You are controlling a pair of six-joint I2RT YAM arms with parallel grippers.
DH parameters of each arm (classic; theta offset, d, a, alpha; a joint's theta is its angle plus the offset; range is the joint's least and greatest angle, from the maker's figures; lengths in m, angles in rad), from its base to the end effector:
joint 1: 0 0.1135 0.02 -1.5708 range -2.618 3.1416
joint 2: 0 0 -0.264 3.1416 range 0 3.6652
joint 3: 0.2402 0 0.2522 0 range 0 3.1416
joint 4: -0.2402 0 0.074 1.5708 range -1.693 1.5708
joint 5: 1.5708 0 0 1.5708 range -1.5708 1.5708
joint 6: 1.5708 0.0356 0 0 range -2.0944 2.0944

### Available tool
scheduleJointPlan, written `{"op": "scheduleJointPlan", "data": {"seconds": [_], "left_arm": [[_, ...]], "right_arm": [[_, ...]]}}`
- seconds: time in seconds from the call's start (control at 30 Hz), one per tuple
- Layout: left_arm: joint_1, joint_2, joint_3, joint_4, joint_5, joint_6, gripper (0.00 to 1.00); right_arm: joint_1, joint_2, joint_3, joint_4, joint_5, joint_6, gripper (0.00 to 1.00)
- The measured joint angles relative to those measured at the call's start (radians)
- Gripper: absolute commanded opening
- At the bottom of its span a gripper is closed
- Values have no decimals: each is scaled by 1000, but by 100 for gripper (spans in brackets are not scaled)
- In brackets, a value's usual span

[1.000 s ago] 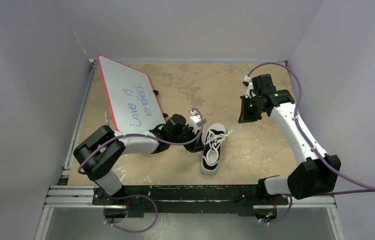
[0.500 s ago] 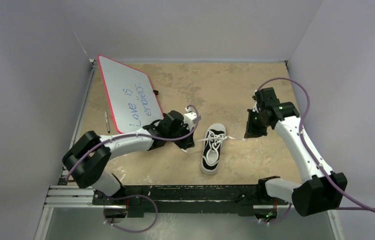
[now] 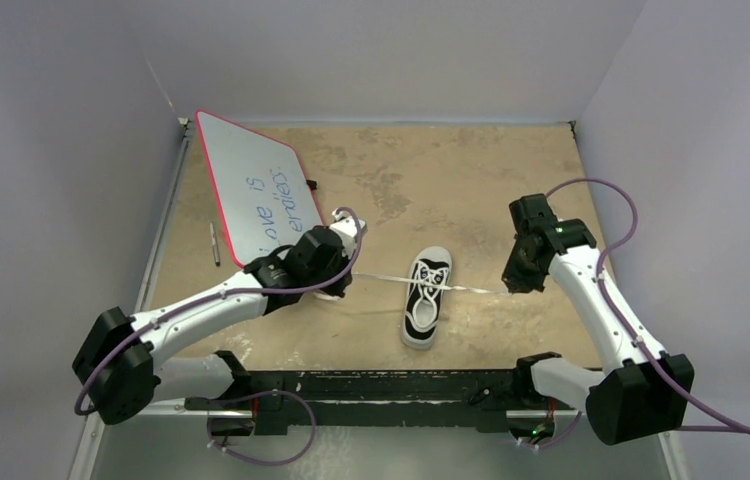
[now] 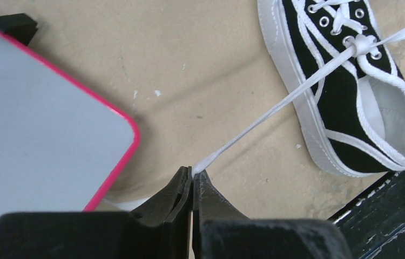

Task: Tie the shoes

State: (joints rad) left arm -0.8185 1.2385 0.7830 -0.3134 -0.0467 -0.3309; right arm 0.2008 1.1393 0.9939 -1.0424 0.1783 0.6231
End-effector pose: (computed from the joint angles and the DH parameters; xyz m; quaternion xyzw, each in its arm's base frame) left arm 0.1782 -0.1880 0.2330 0.2134 0.8954 -0.1941 0.3392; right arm 0.1986 0.0340 0.2760 0.2215 0.9526 -0.0042 0.2087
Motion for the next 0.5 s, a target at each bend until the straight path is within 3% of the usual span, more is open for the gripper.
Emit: {"op": "scheduleJointPlan", "data": {"seconds": [0.2,0.5], "left_arm": [[0,-77,-35,-22,-43,0,0],[-1,-3,-64,-30,-60,-53,0]], "right_arm": [[-30,14,-1,-4,126,75,0],[-245,55,-107,40,194,163,0]]}}
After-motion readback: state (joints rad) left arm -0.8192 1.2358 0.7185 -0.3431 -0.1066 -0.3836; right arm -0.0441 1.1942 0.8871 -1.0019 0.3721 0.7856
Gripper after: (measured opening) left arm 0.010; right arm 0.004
